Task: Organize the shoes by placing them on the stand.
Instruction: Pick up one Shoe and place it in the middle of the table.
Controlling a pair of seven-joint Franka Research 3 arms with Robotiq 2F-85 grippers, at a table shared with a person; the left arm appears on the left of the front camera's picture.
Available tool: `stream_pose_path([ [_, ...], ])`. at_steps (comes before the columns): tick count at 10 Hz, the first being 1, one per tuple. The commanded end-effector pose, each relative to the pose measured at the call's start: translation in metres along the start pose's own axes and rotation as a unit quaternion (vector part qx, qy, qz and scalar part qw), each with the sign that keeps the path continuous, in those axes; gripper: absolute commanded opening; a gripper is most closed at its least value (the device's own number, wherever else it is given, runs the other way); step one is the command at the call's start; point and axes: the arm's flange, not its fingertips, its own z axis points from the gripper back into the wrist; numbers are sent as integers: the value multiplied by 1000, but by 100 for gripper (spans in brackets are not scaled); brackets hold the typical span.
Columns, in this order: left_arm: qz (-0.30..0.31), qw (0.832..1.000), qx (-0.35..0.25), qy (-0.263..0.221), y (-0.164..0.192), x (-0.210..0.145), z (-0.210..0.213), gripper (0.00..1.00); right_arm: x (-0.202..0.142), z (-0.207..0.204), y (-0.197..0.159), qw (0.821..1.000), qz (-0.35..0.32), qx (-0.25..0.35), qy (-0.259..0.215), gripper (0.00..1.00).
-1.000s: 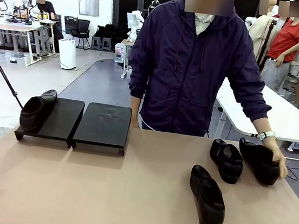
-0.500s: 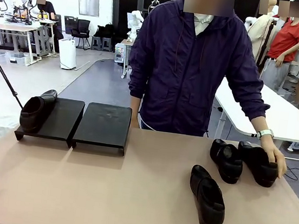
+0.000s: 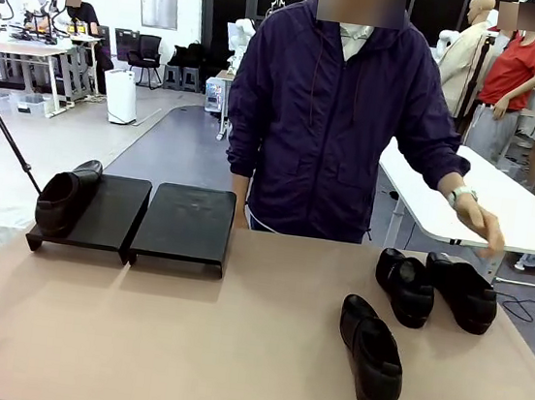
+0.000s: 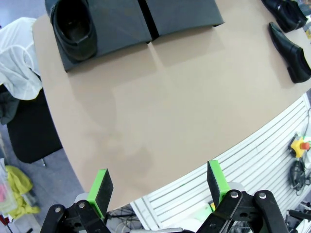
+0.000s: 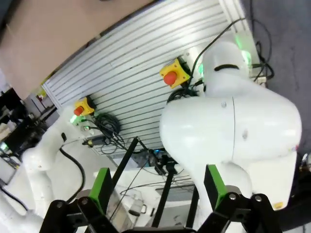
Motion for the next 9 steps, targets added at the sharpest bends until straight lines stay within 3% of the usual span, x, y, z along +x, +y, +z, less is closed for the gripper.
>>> stream_pose_path([
  [1,2,1000,-4,-8,-1,0,-1,100,35,-37,41,997,75,-17,10,100],
  [5,2,1000,-4,-8,-1,0,-1,100,92,-138,119,990,132,-9,49,100],
  [9,2,1000,-4,-8,-1,0,-1,100,143,-215,165,982,184,-25,-34,100],
])
